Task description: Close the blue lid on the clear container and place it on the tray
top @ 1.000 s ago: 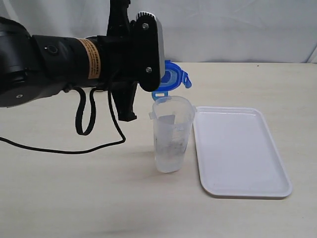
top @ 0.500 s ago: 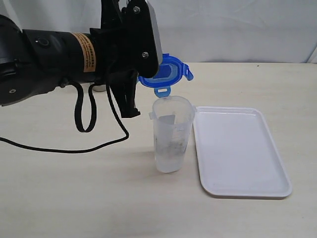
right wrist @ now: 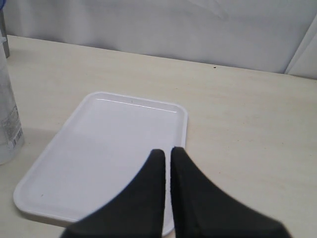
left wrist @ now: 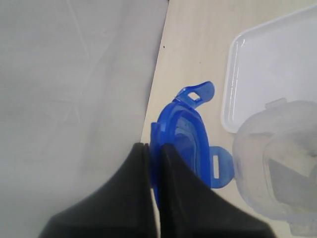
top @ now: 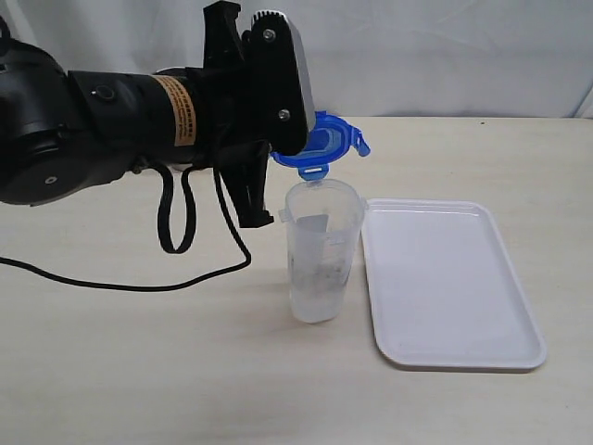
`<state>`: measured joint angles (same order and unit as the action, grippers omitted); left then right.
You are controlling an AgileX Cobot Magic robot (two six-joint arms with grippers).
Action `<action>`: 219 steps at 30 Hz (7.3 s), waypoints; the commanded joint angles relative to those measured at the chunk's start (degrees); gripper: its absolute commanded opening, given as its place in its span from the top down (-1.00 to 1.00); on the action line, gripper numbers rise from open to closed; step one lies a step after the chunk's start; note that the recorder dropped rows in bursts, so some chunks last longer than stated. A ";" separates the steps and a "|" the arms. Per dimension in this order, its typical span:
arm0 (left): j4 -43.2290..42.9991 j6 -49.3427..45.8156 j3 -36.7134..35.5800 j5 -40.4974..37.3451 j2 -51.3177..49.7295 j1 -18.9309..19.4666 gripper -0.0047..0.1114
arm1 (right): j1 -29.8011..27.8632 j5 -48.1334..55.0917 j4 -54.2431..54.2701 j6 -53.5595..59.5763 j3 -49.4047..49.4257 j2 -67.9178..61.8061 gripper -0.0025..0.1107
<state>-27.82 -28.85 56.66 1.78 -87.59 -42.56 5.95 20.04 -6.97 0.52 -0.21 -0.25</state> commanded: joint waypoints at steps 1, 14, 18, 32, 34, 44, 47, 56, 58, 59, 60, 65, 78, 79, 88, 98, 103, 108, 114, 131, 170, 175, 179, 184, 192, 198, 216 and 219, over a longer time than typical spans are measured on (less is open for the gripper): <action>1.39 0.67 0.13 0.56 0.04 0.69 0.92 | 0.15 -0.24 0.10 0.22 0.21 0.25 0.88; 3.33 0.81 0.13 0.43 0.04 2.72 0.92 | 0.15 -0.24 0.10 0.22 0.21 0.25 0.88; 3.33 0.81 0.13 0.66 0.04 3.26 0.92 | 0.15 -0.24 0.10 0.22 0.21 0.25 0.88; 5.92 0.67 0.13 5.36 -0.17 3.97 0.92 | 0.15 -0.24 0.10 0.22 0.21 0.25 0.88; 6.04 0.67 0.13 5.93 -0.62 4.68 0.92 | 0.15 -0.24 0.10 0.22 0.21 0.25 0.88; 8.02 0.67 0.13 5.60 -3.63 5.18 0.92 | 0.15 -0.24 0.10 0.22 0.21 0.25 0.88; 8.02 0.67 0.13 4.24 -2.75 5.18 0.92 | 0.15 -0.24 0.10 0.22 0.21 0.25 0.88; 6.95 -0.18 0.13 -0.37 0.75 1.79 0.92 | 0.15 -0.24 0.10 0.22 0.21 0.25 0.88; 6.95 -1.56 0.13 -1.78 1.12 0.53 0.92 | 0.15 -0.24 0.10 0.22 0.21 0.25 0.88; 6.95 -1.55 0.13 -2.15 1.26 0.16 0.92 | 0.15 -0.24 0.10 0.22 0.21 0.25 0.88; 6.95 -1.55 0.13 -2.60 1.24 -0.19 0.92 | 0.15 -0.24 0.10 0.22 0.21 0.25 0.88; 7.05 -1.55 0.13 -3.36 1.24 -1.11 0.92 | 0.15 -0.24 0.10 0.22 0.21 0.25 0.88; 7.05 -1.55 0.13 -5.17 1.37 -2.81 0.92 | 0.15 -0.24 0.10 0.22 0.21 0.25 0.88; 7.16 -1.55 0.13 -5.44 1.37 -2.81 0.92 | 0.15 -0.24 0.10 0.22 0.21 0.25 0.88; 7.34 -1.55 0.13 -4.62 1.37 -4.03 0.92 | 0.15 -0.24 0.10 0.22 0.21 0.25 0.88; 7.34 -1.55 0.13 -4.58 1.37 -4.13 0.92 | 0.15 -0.24 0.10 0.22 0.21 0.25 0.88; 7.25 -3.86 0.13 -4.43 1.37 -4.13 0.92 | 0.15 -0.24 0.10 0.22 0.21 0.25 0.88; 7.26 -3.86 0.13 -3.40 1.37 -4.13 0.92 | 0.15 -0.24 0.10 0.22 0.21 0.25 0.88; 7.47 -3.86 0.13 -5.42 1.37 -4.13 0.92 | 0.15 -0.24 0.10 0.22 0.21 0.25 0.88; 7.48 -3.95 0.13 -9.36 1.37 -6.92 0.92 | 0.15 -0.24 0.10 0.22 0.21 0.25 0.88; 15.27 -3.86 0.13 -16.89 1.17 -9.50 0.92 | 0.15 -0.24 0.10 0.22 0.21 0.25 0.88; 15.40 -3.86 0.13 -16.89 1.13 -9.50 0.92 | 0.15 -0.24 0.10 0.22 0.21 0.25 0.88; 15.54 -3.86 0.13 -15.95 -0.48 -9.50 0.92 | 0.15 -0.24 0.10 0.22 0.21 0.25 0.88; 15.54 -3.86 0.13 -14.90 -2.24 -9.50 0.92 | 0.15 -0.24 0.10 0.22 0.21 0.25 0.88; 15.54 -3.86 0.13 -14.31 -2.24 -9.50 0.92 | 0.15 -0.24 0.10 0.22 0.21 0.25 0.88; 14.80 -4.15 0.13 -14.16 -2.24 -11.79 0.92 | 0.15 -0.24 0.10 0.22 0.21 0.25 0.88; 12.01 -4.15 0.13 -17.20 -2.24 -11.80 0.92 | 0.15 -0.24 0.10 0.22 0.21 0.25 0.88; 12.01 -4.15 0.13 -17.20 -2.24 -11.80 0.92 | 0.15 -0.24 0.10 0.22 0.21 0.25 0.88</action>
<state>-15.73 -33.04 56.66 -14.70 -89.72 -54.11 5.95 20.04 -6.97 0.52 -0.21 -0.25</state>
